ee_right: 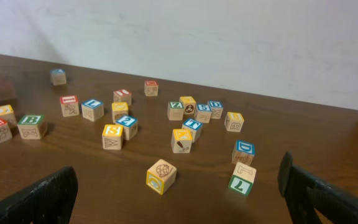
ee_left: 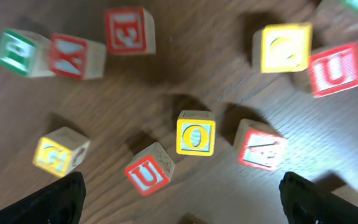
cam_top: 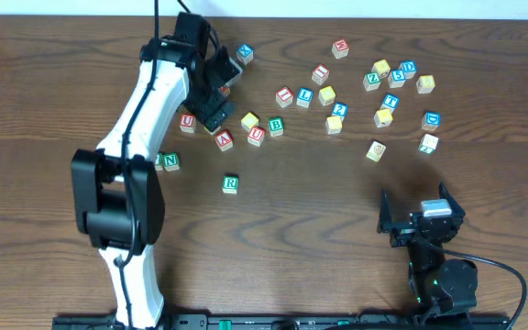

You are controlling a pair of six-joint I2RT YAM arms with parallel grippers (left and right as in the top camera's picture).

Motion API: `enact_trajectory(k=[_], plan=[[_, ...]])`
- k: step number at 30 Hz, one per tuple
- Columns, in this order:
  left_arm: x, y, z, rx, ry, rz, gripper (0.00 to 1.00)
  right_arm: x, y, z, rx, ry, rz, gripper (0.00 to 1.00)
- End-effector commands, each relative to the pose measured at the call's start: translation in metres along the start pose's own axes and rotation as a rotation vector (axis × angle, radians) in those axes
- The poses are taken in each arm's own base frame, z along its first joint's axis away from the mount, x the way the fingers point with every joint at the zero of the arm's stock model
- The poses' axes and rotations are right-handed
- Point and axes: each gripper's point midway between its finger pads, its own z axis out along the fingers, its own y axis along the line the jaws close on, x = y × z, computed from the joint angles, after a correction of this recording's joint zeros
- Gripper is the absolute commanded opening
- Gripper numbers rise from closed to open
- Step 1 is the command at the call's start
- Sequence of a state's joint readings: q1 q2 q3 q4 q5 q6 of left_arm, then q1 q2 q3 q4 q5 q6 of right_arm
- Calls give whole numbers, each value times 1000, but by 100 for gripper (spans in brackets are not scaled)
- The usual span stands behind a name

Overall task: Spell out ROBOT
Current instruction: 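Move the left gripper up to the yellow O block, then lower the left gripper and grasp the yellow O block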

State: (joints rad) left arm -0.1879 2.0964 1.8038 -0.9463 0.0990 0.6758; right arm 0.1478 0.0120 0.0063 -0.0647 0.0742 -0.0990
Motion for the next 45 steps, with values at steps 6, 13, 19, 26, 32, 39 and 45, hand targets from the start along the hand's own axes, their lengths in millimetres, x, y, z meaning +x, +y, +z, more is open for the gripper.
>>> enact_trajectory(k=[6,13,19,26,32,39,45], plan=[[9,15,29,14,30,3,98,0,-1,0,2,-1,-10,99],[1,22,33,-9,-2,5,95,0,-1,0,2,-1,-10,99],[-3,24,34,-20,-16,6,76,0,-1,0,2,-1,-10,99],[4,20,54,9,21,3,74,0,-1,0,2,-1,-10,99],[12,15,72,38,60,2,74,0,-1,0,2,-1,-10,99],[15,12,71,47,71,3,73,0,-1,0,2,-1,-10,99],[12,2,69,61,84,22,70,0,-1,0,2,-1,-10,99]])
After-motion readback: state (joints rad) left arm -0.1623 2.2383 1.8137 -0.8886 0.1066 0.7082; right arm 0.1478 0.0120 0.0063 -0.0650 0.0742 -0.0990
